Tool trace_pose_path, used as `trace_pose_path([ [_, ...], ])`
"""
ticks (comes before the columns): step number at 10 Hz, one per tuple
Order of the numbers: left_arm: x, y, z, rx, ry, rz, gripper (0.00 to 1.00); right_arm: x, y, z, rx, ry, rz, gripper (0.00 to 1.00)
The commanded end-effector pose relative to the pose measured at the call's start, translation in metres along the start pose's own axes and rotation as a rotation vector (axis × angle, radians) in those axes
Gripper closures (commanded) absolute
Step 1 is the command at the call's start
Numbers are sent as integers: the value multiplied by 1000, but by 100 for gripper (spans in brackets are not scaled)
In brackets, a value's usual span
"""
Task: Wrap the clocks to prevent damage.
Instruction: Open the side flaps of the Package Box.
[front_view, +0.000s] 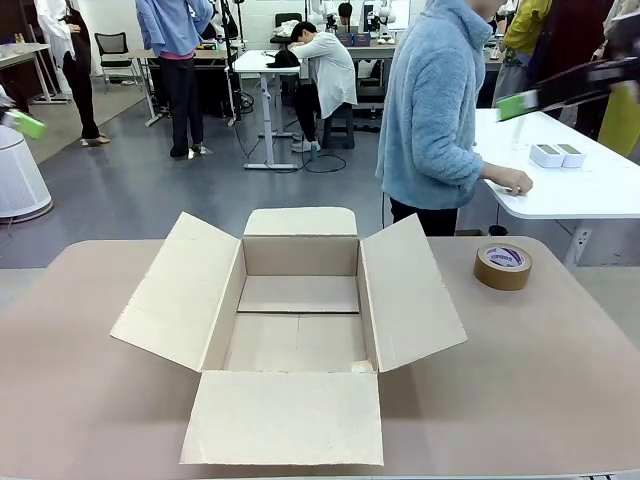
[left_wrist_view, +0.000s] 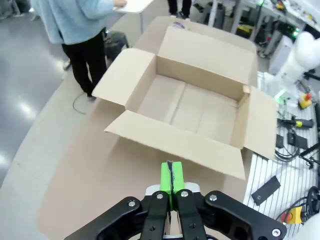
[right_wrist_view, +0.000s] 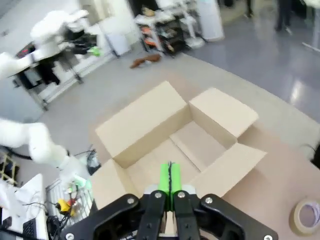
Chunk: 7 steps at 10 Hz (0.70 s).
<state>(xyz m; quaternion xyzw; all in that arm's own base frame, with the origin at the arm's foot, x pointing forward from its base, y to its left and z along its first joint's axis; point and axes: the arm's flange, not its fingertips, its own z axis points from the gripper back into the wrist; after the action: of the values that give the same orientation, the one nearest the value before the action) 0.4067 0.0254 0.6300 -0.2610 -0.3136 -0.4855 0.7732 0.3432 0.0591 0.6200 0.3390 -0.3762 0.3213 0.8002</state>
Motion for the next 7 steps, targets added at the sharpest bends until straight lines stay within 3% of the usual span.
trace_pose_path([
  [1, 15, -20, -44, 44, 134, 87, 100, 2, 5, -41, -117, 173, -127, 99],
  [3, 34, -39, -84, 54, 325, 74, 100, 1, 10, -67, -214, 357, -133, 99],
  [5, 46, -50, -100, 95, 439, 34, 100, 1, 12, -76, -250, 456, -97, 99],
  [6, 51, -49, -90, 24, 401, 9, 100, 3, 17, -65, 2, 455, 21, 99],
  [7, 41, -51, -105, 77, 385, 43, 100, -11, 13, -84, -282, 412, -91, 99],
])
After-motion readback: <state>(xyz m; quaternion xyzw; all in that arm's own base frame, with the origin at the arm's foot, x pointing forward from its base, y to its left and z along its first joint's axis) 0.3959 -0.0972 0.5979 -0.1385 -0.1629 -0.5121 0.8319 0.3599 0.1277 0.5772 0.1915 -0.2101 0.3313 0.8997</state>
